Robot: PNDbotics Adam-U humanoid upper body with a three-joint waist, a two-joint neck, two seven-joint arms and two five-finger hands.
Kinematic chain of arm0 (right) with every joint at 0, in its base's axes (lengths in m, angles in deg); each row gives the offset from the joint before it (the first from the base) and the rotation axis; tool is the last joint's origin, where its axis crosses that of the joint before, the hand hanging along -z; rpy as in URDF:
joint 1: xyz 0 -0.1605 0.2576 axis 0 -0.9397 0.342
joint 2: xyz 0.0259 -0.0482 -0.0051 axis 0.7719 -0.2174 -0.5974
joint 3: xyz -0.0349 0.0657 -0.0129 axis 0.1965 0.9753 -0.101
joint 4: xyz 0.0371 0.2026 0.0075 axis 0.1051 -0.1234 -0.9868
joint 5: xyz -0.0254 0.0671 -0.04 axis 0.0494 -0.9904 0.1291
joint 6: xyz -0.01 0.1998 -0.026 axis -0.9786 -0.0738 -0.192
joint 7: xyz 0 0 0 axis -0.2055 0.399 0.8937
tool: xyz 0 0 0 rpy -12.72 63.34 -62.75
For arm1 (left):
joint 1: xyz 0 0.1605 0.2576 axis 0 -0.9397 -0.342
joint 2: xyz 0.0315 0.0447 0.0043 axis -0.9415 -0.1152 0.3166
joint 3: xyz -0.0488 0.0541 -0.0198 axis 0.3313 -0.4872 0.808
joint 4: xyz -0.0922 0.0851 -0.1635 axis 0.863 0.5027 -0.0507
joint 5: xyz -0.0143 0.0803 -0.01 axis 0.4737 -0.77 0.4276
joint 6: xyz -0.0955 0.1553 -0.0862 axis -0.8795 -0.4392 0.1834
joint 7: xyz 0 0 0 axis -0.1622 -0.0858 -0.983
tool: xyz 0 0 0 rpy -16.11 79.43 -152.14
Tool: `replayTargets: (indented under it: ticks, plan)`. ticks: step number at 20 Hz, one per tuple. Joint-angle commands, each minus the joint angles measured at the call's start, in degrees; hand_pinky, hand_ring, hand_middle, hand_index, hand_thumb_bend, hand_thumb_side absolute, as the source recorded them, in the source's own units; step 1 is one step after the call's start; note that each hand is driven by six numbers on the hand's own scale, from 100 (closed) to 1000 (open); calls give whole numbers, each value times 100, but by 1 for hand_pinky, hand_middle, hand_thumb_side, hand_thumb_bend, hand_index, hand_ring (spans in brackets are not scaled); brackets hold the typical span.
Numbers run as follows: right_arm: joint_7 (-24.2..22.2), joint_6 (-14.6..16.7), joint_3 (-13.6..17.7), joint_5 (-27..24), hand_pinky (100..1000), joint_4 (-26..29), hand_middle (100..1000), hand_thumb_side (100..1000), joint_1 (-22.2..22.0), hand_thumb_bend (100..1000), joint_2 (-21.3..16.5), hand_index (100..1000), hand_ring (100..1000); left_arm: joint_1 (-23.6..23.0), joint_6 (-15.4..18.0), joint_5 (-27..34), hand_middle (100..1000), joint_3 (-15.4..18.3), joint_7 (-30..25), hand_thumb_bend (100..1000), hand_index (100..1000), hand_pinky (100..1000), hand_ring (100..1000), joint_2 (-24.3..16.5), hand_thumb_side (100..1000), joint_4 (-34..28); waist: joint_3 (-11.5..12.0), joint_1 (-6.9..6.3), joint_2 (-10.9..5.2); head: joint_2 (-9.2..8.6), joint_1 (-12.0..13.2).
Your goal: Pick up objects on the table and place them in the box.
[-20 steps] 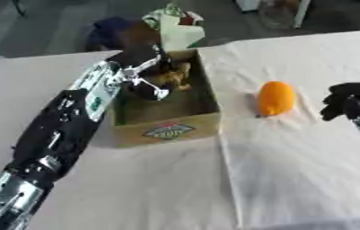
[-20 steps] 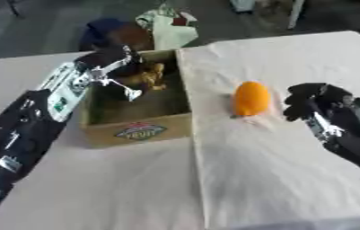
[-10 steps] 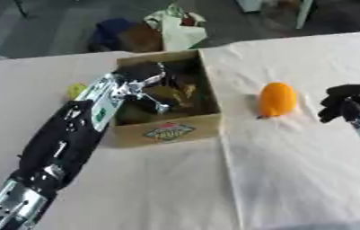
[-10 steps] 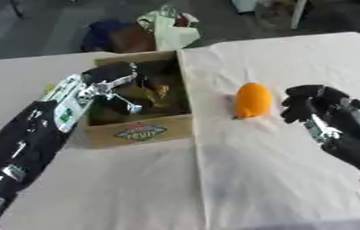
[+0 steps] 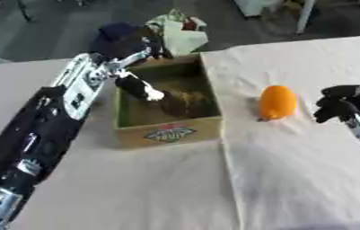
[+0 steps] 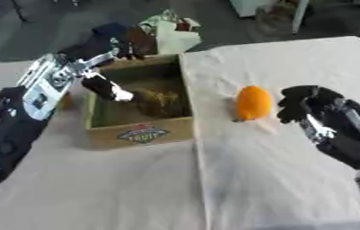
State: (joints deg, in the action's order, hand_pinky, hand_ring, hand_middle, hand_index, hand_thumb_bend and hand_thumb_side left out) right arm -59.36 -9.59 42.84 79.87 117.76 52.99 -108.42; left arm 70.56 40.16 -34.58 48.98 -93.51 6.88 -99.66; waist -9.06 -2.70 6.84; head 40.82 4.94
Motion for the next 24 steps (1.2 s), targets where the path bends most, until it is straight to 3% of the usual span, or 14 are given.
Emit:
replayTargets:
  ticks: [1, 5, 11, 24]
  plan:
    - [41, 16, 80, 6, 592, 38, 622, 525, 7, 100, -139, 782, 611, -2, -292, 212, 678, 257, 49, 400, 807, 704, 700, -504, 399, -462, 38, 25, -123, 25, -48]
    - [65, 17, 104, 9, 592, 33, 622, 525, -26, 100, -147, 782, 611, -281, -646, 236, 679, 502, 211, 338, 808, 697, 696, -845, 361, -508, 124, 20, -149, 33, -95]
    - [79, 21, 119, 6, 592, 36, 623, 524, -43, 100, -154, 782, 611, -613, -912, 118, 682, 697, 357, 329, 806, 690, 693, -1037, 338, -36, 223, 37, -156, 44, -149]
    - [63, 37, 110, 12, 592, 38, 624, 527, -48, 100, -147, 782, 611, -502, -953, -423, 673, 911, 921, 311, 799, 676, 683, -827, 310, 1568, 198, 71, -125, 45, -184]
